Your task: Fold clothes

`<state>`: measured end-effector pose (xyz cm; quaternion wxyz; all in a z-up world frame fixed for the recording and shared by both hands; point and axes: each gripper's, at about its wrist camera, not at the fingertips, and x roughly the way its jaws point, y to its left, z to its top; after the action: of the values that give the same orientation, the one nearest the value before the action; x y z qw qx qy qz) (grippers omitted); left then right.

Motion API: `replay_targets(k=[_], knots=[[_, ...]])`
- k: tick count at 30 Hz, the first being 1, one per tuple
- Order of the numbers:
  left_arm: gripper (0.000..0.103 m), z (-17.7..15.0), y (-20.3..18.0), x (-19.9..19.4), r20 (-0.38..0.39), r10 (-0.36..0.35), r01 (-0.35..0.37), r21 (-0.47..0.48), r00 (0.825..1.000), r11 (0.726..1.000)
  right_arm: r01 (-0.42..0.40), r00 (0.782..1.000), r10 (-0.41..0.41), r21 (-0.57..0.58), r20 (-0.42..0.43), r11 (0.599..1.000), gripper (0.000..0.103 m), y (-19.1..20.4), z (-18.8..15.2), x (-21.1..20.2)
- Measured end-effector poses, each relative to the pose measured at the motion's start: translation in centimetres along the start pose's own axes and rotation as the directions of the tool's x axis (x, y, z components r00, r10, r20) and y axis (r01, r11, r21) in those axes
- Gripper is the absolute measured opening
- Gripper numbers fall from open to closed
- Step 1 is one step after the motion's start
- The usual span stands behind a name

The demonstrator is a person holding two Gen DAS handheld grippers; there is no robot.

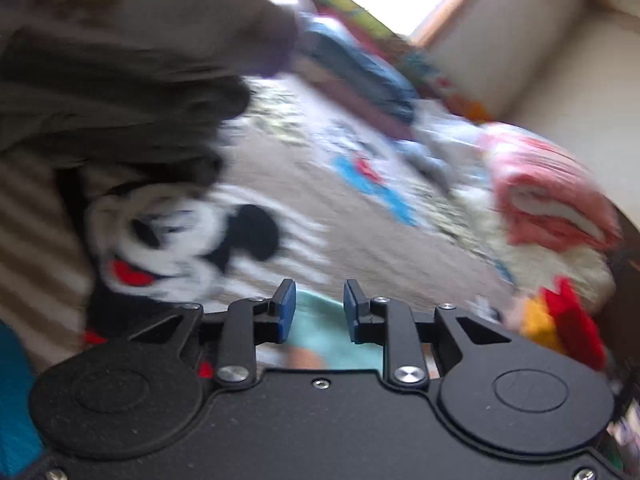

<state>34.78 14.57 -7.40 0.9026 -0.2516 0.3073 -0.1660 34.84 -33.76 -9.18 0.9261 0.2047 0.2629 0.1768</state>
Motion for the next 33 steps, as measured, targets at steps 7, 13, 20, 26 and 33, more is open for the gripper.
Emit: replay_targets(k=[7,13,20,26,33], knots=[[0.029,-0.8,-0.6,3.8,-0.130,0.138,-0.133,0.046,0.982,0.990,0.106,0.963,-0.095,0.029,-0.253,0.994,0.011,-2.0,-0.2,5.2],[0.029,-4.3,-6.3,-4.2,-0.032,0.085,-0.076,0.200,0.996,0.977,-0.022,0.990,0.003,-0.128,-0.141,0.992,0.019,1.7,-1.0,-4.2],[0.029,-13.3,-11.0,-9.7,-0.061,0.131,-0.104,0.326,0.989,0.940,-0.094,0.980,0.063,-0.161,-0.187,0.983,0.016,4.5,-8.2,-8.9],[0.029,-18.9,-12.0,-12.0,-0.036,0.173,-0.143,0.410,0.984,0.901,-0.028,0.998,0.019,-0.145,-0.062,0.989,0.015,5.0,-9.0,-11.9],[0.030,-22.6,-15.0,-13.5,-0.035,0.085,-0.061,0.446,0.996,0.893,-0.064,0.998,0.058,-0.244,-0.033,0.968,0.016,9.3,-12.7,-18.3]])
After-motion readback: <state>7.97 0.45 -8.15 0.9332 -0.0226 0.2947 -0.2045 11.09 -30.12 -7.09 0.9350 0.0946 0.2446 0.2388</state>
